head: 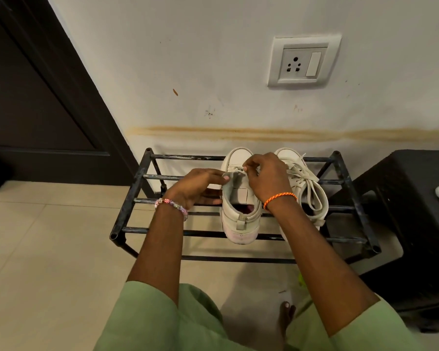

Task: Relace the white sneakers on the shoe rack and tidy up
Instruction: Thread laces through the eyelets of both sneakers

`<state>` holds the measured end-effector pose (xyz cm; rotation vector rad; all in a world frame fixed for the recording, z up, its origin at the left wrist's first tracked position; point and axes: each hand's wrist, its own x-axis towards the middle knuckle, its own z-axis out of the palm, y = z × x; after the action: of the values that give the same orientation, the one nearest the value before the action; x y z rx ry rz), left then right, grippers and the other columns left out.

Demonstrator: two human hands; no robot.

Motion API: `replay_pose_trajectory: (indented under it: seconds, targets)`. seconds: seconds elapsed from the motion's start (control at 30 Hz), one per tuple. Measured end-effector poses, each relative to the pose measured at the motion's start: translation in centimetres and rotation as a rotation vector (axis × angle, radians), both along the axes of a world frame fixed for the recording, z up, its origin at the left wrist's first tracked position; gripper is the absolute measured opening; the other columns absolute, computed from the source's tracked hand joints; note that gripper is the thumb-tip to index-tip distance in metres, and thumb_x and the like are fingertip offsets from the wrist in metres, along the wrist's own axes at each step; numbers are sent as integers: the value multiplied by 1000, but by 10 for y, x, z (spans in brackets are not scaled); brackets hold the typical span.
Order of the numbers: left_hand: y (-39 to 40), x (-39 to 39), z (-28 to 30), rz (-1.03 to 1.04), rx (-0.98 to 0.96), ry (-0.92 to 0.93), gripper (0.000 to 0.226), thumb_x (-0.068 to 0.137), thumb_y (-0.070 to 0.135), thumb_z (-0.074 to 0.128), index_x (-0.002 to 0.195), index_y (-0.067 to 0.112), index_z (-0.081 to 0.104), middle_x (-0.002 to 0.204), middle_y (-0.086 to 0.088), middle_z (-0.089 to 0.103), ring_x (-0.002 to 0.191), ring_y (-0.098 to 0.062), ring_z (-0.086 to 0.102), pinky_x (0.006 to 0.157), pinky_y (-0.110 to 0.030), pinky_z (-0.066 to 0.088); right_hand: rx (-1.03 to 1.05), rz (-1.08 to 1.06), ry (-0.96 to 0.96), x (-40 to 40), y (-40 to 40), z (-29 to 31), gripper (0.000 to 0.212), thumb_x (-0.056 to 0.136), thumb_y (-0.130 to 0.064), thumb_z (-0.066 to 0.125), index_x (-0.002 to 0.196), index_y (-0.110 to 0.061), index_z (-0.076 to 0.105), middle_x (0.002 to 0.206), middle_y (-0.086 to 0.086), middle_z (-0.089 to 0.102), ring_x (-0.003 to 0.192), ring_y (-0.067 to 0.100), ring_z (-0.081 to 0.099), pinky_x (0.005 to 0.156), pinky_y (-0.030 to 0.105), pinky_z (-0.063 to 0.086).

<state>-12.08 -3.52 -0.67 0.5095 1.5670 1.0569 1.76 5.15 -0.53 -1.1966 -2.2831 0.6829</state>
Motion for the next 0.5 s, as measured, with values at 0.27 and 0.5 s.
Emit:
replay_pose_trajectory:
  seconds: [0.27,0.5]
  targets:
    - [3,-5,-9,17,-31,-116,12,87,10,61,96,15,67,102,-5,66,95,-23,62,85,-37,54,-41,51,-49,-9,-6,-2,14,84,-9,61,91,-6,73,90,15,71,88,28,63,80,36,51]
    - [0,-8,-13,14,-16,-143,23,86,13,64,109,14,66,106,-5,66,98,-23,61,87,-38,53,-14,87,-137,-14,-6,1,16,86,-8,58,92,-5,72,94,16,70,92,29,62,82,33,50]
